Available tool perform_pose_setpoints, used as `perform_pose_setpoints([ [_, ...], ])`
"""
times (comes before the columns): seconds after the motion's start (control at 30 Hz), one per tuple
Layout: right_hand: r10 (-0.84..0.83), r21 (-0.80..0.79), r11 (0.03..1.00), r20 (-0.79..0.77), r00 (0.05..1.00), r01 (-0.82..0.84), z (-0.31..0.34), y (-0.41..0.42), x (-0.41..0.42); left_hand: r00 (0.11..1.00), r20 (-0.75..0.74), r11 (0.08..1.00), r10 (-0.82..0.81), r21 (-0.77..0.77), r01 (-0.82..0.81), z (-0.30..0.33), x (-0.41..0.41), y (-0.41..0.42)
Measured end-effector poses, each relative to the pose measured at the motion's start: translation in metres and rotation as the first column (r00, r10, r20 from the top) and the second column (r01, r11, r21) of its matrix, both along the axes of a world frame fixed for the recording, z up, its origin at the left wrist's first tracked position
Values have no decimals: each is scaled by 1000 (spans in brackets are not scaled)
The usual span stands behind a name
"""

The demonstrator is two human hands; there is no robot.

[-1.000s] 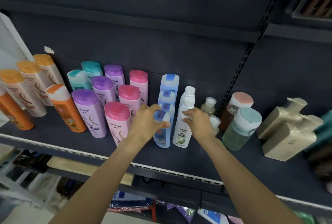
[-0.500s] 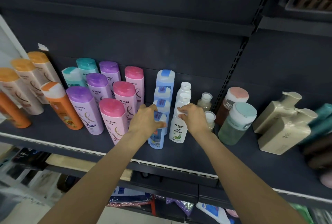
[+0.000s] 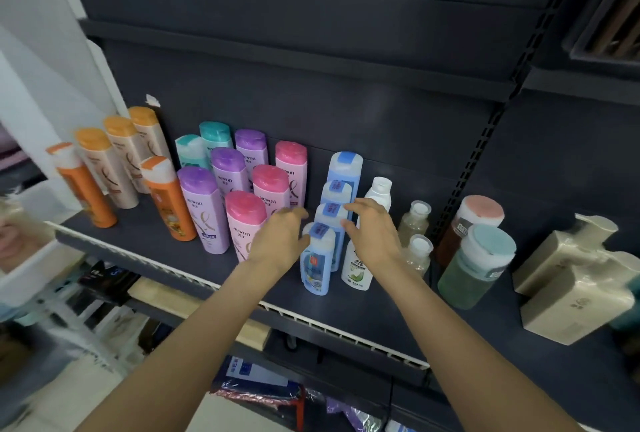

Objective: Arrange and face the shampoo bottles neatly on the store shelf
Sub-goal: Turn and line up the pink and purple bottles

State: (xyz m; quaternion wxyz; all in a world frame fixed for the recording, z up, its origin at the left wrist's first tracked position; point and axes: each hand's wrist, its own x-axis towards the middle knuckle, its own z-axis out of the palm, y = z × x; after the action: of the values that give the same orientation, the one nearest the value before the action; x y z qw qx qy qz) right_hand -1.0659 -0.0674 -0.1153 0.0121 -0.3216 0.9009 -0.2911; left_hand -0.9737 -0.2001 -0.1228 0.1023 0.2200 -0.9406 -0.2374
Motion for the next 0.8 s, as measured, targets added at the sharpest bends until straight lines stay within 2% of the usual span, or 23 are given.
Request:
perform_pose_setpoints([
  [0.2, 113, -103, 988, -64, 992, -119, 27, -51, 34, 964, -256, 991, 73, -91, -99, 24, 43, -53],
  [0.3, 153, -83, 984, -75, 985, -159, 27, -83, 51, 949, -305, 985, 76, -125, -119, 29, 61, -96],
  [0.43, 132, -1, 991, -34, 991, -132, 22, -122, 70, 982, -188, 973, 21, -223, -64, 21, 71, -158],
  [0.67, 25, 180, 983, 89, 996, -41, 13, -160, 81, 984, 109, 933, -139, -319, 167, 7, 64, -214],
  [0.8, -41, 178, 984, 92, 995, 24, 9, -168, 82, 978, 127, 910, -167, -363, 203, 4, 64, -220],
])
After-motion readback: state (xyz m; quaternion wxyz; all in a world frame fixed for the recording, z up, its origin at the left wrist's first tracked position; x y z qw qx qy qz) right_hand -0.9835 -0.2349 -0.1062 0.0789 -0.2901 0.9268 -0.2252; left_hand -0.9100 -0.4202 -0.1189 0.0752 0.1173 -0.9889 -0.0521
